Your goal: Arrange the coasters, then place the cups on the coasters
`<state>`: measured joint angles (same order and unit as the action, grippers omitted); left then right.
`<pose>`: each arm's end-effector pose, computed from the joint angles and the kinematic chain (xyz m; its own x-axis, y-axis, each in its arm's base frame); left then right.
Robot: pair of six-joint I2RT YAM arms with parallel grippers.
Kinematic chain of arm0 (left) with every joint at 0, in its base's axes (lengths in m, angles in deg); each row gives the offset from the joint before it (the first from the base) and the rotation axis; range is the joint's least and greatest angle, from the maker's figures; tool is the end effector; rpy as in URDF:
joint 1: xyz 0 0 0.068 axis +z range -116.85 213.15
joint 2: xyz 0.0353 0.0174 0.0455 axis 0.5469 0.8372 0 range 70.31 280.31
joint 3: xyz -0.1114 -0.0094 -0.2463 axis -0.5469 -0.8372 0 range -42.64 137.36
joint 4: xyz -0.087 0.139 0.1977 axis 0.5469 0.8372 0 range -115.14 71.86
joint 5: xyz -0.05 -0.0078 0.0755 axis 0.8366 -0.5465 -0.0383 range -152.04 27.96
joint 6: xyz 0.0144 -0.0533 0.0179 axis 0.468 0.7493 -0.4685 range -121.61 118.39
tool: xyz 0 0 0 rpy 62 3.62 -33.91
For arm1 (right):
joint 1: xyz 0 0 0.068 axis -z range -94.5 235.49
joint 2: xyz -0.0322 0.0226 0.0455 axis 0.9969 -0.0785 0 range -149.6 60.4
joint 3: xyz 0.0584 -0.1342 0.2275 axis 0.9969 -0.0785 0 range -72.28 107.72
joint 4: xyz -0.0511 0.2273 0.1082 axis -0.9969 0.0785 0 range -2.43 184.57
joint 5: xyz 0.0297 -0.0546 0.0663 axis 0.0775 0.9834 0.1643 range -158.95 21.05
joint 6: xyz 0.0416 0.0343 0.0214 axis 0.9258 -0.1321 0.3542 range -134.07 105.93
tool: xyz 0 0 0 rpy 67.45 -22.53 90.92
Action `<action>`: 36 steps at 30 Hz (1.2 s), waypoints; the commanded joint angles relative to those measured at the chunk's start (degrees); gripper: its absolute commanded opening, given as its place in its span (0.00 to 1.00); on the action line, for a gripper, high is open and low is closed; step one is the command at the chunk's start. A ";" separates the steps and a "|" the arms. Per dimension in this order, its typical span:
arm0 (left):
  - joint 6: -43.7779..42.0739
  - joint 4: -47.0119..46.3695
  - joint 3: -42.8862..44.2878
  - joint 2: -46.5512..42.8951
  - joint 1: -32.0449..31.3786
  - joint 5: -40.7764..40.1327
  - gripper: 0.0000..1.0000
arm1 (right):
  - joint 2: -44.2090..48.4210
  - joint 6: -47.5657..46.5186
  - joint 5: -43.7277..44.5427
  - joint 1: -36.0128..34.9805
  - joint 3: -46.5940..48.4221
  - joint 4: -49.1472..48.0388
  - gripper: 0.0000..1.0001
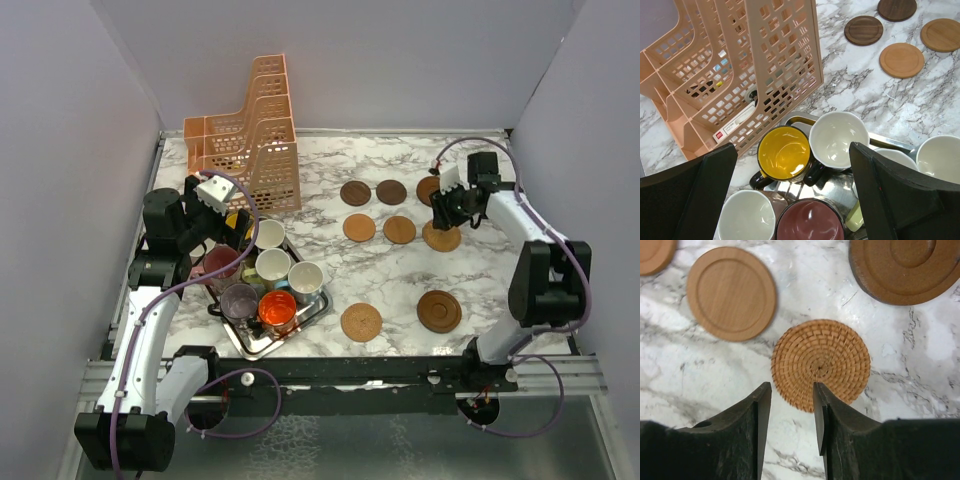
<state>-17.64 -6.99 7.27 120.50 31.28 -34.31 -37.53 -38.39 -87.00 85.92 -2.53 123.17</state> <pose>0.1973 -0.0259 0.3382 -0.1740 0.2502 -0.9524 0.5391 0.8336 0.1205 0.3464 0.0104 0.2104 -0.7639 -0.3860 -0.5171 -0.4878 0.8700 0.0712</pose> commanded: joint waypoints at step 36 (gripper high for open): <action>-0.43 -1.75 2.00 4.42 0.20 0.51 0.99 | 30.06 -39.80 0.83 -9.73 -36.73 7.05 0.48</action>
<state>-17.64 -7.19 7.38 124.90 31.26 -34.01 -6.86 -80.14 -90.27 78.14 -37.59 135.14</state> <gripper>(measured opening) 0.991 0.475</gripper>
